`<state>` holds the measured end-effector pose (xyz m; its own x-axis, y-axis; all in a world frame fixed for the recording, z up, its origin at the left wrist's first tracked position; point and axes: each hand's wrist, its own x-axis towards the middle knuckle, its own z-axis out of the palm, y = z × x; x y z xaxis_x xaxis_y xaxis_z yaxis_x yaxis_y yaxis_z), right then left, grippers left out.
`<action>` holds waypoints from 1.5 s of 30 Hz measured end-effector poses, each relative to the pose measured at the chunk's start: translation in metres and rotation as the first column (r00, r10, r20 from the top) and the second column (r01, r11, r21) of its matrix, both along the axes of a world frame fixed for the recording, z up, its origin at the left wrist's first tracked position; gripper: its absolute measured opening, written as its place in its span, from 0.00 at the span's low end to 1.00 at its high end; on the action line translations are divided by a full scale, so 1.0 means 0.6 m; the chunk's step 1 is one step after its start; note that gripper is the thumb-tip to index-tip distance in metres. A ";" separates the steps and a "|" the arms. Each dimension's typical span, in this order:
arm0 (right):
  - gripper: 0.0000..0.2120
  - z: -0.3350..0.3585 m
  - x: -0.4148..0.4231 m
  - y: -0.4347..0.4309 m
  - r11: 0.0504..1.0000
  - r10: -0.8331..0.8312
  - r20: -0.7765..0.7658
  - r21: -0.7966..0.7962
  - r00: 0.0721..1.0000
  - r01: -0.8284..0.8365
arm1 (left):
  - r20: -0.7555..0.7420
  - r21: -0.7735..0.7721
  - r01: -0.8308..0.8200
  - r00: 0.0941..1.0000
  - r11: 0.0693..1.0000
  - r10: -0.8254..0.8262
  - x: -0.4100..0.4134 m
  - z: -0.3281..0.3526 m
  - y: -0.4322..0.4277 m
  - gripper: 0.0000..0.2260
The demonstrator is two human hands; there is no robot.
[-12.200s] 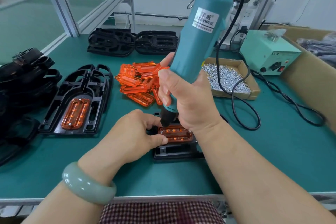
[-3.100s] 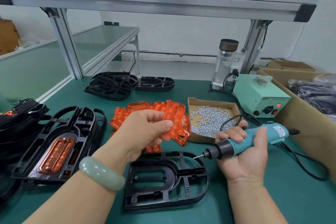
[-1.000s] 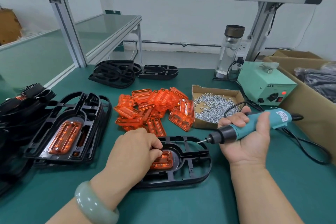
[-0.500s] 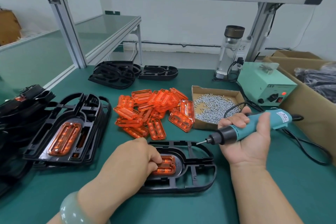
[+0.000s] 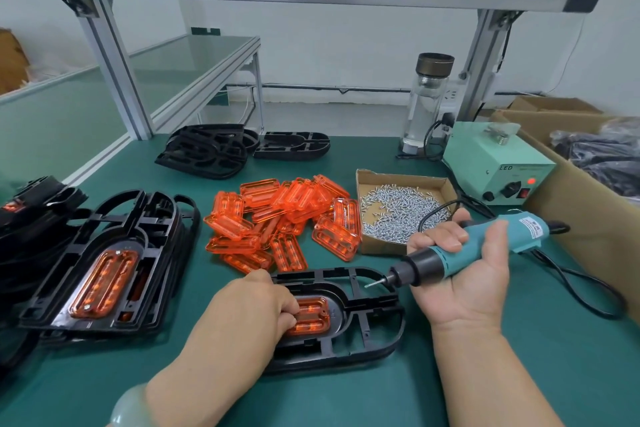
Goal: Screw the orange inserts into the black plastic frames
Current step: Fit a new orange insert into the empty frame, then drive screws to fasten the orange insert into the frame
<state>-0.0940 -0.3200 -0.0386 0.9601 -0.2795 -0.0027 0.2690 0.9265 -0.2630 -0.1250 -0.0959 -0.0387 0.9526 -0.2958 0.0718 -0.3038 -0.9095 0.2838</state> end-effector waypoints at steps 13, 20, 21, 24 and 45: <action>0.15 -0.002 0.003 -0.006 0.999 0.002 0.001 0.044 1.000 -0.002 | -0.017 -0.031 0.041 0.999 0.999 -0.041 0.024 0.045 -0.012 0.07; 0.15 -0.001 0.004 -0.005 1.000 -0.004 -0.012 0.028 1.000 0.004 | 0.041 -0.217 0.190 0.982 0.958 -0.185 0.132 0.076 -0.131 0.14; 0.15 -0.001 0.004 -0.005 1.000 -0.004 -0.011 0.024 1.000 0.004 | 0.035 -0.200 0.215 0.977 0.956 -0.212 0.148 0.075 -0.149 0.15; 0.15 -0.002 0.007 -0.004 1.000 -0.009 -0.017 0.012 1.000 0.009 | -0.019 -0.050 0.298 0.954 0.953 -0.299 0.190 0.065 -0.197 0.18; 0.14 -0.004 0.014 0.003 0.999 0.003 -0.042 -0.032 0.999 -0.005 | -0.005 -0.075 0.212 0.977 0.974 -0.213 0.237 0.055 -0.225 0.11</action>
<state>-0.0854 -0.3183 -0.0410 0.9604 -0.2765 -0.0342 0.2535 0.9183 -0.3040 0.0171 -0.2311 -0.0058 0.8696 -0.4857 0.0892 -0.4837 -0.8011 0.3525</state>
